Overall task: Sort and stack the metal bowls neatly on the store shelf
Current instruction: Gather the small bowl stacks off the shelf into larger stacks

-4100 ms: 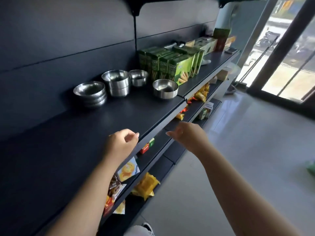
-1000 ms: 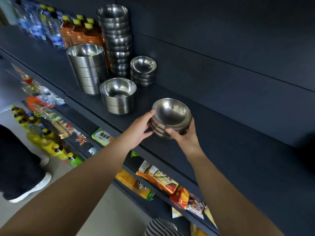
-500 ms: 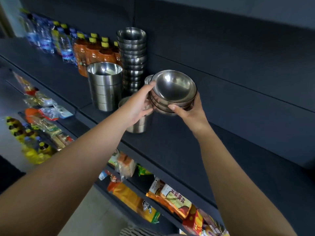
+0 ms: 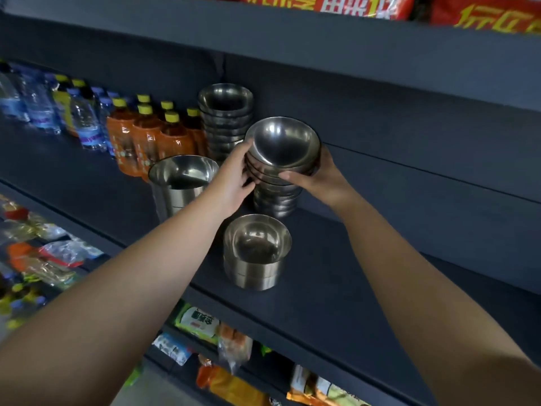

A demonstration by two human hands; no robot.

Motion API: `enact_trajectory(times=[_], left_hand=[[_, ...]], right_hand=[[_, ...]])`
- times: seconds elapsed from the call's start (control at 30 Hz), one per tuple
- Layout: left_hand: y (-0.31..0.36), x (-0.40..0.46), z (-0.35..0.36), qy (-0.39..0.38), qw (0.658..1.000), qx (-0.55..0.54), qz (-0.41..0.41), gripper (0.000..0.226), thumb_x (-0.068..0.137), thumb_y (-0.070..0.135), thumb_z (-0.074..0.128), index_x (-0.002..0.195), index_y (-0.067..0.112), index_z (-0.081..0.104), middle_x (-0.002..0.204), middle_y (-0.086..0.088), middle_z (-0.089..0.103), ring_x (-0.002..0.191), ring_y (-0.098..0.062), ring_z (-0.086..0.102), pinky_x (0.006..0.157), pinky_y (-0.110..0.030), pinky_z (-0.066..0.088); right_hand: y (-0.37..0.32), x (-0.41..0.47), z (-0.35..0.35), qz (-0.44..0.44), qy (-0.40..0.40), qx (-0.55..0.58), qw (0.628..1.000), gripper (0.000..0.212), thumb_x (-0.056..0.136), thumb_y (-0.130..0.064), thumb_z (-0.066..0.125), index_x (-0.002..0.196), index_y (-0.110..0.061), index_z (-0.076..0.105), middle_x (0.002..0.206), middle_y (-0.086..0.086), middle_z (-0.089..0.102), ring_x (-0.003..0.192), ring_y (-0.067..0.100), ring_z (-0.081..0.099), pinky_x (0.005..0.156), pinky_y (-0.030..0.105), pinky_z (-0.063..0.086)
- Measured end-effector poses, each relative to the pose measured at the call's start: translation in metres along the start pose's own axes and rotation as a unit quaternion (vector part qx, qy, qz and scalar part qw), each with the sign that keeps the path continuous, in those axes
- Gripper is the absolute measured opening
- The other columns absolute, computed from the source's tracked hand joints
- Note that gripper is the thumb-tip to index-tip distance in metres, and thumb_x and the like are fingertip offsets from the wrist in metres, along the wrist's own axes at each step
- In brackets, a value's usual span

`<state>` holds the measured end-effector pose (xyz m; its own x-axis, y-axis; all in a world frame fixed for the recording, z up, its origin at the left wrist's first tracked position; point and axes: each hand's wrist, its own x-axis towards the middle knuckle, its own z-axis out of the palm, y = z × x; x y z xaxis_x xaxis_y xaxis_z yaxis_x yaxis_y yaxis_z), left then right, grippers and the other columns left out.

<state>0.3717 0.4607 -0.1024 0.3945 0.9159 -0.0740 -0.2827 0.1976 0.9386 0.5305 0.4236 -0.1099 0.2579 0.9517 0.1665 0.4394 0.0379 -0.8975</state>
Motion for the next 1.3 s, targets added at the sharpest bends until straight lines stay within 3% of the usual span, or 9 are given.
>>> enact_trajectory(times=[0.13, 0.23, 0.37, 0.47, 0.67, 0.8, 0.87, 1.0, 1.3], left_hand=[[0.005, 0.034, -0.004, -0.013, 1.000, 0.009, -0.008, 0.039, 0.095, 0.041, 0.041, 0.130, 0.025, 0.044, 0.136, 0.003, 0.048, 0.129, -0.015, 0.040, 0.108, -0.031, 0.032], [0.003, 0.055, -0.001, -0.015, 1.000, 0.007, -0.018, 0.020, 0.096, 0.038, 0.039, 0.106, 0.024, 0.050, 0.099, 0.008, 0.057, 0.096, -0.004, 0.053, 0.078, -0.017, 0.041], [-0.015, 0.086, 0.000, -0.011, 1.000, 0.010, -0.025, 0.038, 0.097, 0.041, 0.037, 0.127, 0.020, 0.047, 0.105, 0.006, 0.055, 0.103, -0.008, 0.050, 0.098, -0.025, 0.037], [-0.025, 0.100, -0.001, -0.018, 0.999, 0.020, -0.034, 0.044, 0.096, 0.040, 0.038, 0.131, 0.015, 0.045, 0.098, 0.007, 0.056, 0.092, -0.005, 0.051, 0.094, -0.025, 0.036], [-0.046, 0.126, -0.006, -0.017, 0.997, -0.008, -0.071, 0.026, 0.093, 0.035, 0.044, 0.105, 0.015, 0.056, 0.089, -0.001, 0.058, 0.088, -0.013, 0.053, 0.089, -0.027, 0.039], [-0.054, 0.134, -0.006, 0.010, 0.996, 0.037, -0.084, 0.022, 0.094, 0.033, 0.045, 0.081, 0.018, 0.053, 0.067, -0.001, 0.050, 0.068, -0.012, 0.047, 0.069, -0.024, 0.037], [-0.057, 0.141, -0.007, 0.002, 0.994, 0.067, -0.088, 0.026, 0.092, 0.037, 0.045, 0.091, 0.013, 0.056, 0.076, -0.004, 0.058, 0.082, -0.018, 0.054, 0.083, -0.029, 0.039], [-0.055, 0.148, -0.008, 0.002, 0.988, 0.103, -0.115, 0.048, 0.090, 0.044, 0.045, 0.117, 0.005, 0.055, 0.103, -0.010, 0.063, 0.107, -0.024, 0.054, 0.101, -0.037, 0.036], [-0.048, 0.143, -0.006, 0.011, 0.988, 0.120, -0.097, 0.087, 0.068, 0.059, 0.045, 0.141, 0.011, 0.037, 0.128, -0.014, 0.057, 0.122, -0.027, 0.049, 0.108, -0.043, 0.031]], right_hand=[[0.003, 0.022, 0.007, 0.029, 0.020, -0.024, 0.999, 0.091, 0.073, -0.027, 0.079, 0.144, -0.020, 0.023, 0.134, -0.009, 0.040, 0.121, 0.004, 0.039, 0.094, 0.020, 0.035], [0.009, 0.034, 0.012, 0.052, 0.037, -0.038, 0.997, 0.094, 0.073, -0.027, 0.079, 0.146, -0.020, 0.019, 0.138, -0.007, 0.040, 0.119, 0.003, 0.038, 0.092, 0.020, 0.034], [0.023, 0.049, 0.015, 0.092, 0.047, -0.053, 0.993, 0.097, 0.073, -0.027, 0.080, 0.146, -0.019, 0.018, 0.141, -0.003, 0.040, 0.129, 0.011, 0.039, 0.093, 0.021, 0.034], [0.031, 0.060, 0.015, 0.110, 0.050, -0.068, 0.990, 0.093, 0.073, -0.026, 0.079, 0.145, -0.019, 0.020, 0.140, -0.002, 0.042, 0.127, 0.013, 0.041, 0.090, 0.021, 0.035], [0.049, 0.074, 0.024, 0.156, 0.040, -0.047, 0.986, 0.096, 0.070, -0.026, 0.082, 0.144, -0.017, 0.022, 0.132, -0.004, 0.042, 0.117, 0.008, 0.041, 0.095, 0.024, 0.037], [0.092, 0.096, 0.025, 0.149, 0.037, -0.040, 0.987, 0.116, 0.039, -0.052, 0.089, 0.136, -0.016, 0.036, 0.128, 0.005, 0.055, 0.117, 0.020, 0.055, 0.099, 0.044, 0.048], [0.103, 0.101, 0.024, 0.156, 0.038, -0.037, 0.986, 0.121, 0.031, -0.063, 0.085, 0.133, -0.018, 0.039, 0.125, 0.003, 0.058, 0.115, 0.020, 0.057, 0.098, 0.044, 0.049], [0.076, 0.092, 0.033, 0.183, 0.061, -0.034, 0.981, 0.083, 0.065, -0.030, 0.084, 0.130, -0.015, 0.036, 0.118, 0.000, 0.057, 0.116, 0.020, 0.054, 0.103, 0.041, 0.044], [0.067, 0.087, 0.031, 0.172, 0.063, -0.040, 0.982, 0.063, 0.080, -0.026, 0.074, 0.130, -0.012, 0.037, 0.114, -0.001, 0.054, 0.114, 0.017, 0.054, 0.081, 0.019, 0.042]])
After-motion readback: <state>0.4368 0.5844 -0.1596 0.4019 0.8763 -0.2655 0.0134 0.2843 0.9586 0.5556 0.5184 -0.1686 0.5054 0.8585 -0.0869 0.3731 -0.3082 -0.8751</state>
